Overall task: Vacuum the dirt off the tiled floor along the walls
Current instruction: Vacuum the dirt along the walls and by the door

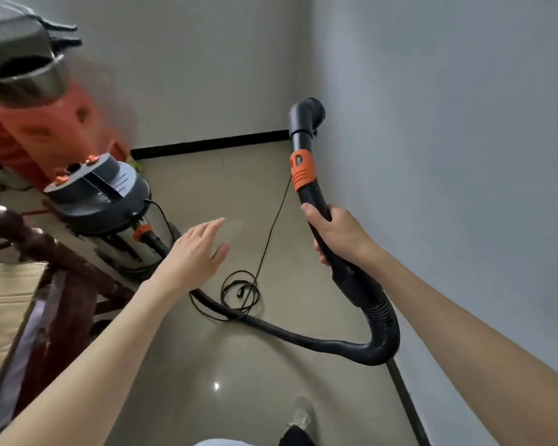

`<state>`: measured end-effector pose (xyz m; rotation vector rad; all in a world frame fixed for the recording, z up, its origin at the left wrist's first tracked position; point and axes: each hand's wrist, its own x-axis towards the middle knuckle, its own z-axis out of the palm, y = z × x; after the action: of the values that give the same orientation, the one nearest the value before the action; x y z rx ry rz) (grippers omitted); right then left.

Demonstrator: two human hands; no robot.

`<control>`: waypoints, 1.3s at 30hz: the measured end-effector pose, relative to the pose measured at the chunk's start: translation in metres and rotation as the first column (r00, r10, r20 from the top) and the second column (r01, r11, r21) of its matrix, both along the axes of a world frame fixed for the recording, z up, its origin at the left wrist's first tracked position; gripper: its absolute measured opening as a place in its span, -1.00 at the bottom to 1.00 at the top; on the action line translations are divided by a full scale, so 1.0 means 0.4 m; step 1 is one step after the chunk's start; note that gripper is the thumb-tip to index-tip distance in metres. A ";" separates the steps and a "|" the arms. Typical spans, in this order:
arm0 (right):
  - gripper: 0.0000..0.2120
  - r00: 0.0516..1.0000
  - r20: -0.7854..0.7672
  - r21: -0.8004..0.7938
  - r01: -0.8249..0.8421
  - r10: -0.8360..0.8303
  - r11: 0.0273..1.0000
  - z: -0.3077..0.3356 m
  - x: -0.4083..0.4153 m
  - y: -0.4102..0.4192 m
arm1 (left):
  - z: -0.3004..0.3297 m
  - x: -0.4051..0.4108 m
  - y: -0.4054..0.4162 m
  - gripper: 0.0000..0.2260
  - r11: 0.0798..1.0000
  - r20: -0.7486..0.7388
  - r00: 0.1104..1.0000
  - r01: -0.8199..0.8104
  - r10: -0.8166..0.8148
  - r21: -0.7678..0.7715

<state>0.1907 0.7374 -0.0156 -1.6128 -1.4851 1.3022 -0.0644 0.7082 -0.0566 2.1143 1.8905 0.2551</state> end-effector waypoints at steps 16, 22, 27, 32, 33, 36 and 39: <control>-0.64 0.854 0.378 0.128 -0.431 0.358 0.893 0.116 -0.426 0.617 | 0.027 -0.395 0.391 -0.53 0.966 -0.027 0.967 -0.252 0.254 0.050; -0.60 0.841 0.396 0.054 -0.423 0.369 0.905 0.068 -0.750 0.834 | -0.032 -0.698 0.590 -0.55 0.942 0.000 0.942 -0.337 0.337 0.009; -0.58 0.787 0.461 0.018 -0.470 0.410 0.882 0.009 -0.940 0.963 | -0.130 -0.884 0.696 -0.54 0.896 -0.045 0.900 -0.437 0.435 -0.084; -0.57 0.759 0.467 -0.065 -0.483 0.454 0.873 -0.120 -1.075 1.072 | -0.257 -0.989 0.784 -0.49 0.835 -0.092 0.842 -0.539 0.531 -0.111; -0.56 0.755 0.465 -0.072 -0.487 0.462 0.870 -0.156 -1.103 1.096 | -0.289 -1.008 0.806 -0.48 0.816 -0.095 0.823 -0.567 0.560 -0.114; -0.55 0.755 0.450 -0.105 -0.486 0.477 0.868 -0.277 -1.177 1.153 | -0.397 -1.053 0.854 -0.44 0.750 -0.109 0.765 -0.644 0.635 -0.148; -0.56 0.766 0.421 -0.141 -0.473 0.485 0.870 -0.411 -1.245 1.209 | -0.516 -1.099 0.918 -0.39 0.660 -0.057 0.673 -0.736 0.737 -0.149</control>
<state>-0.3072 1.2212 -0.1801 -1.6855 -2.2963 1.2542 -0.5039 1.0754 -0.2629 1.1193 2.5779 0.2586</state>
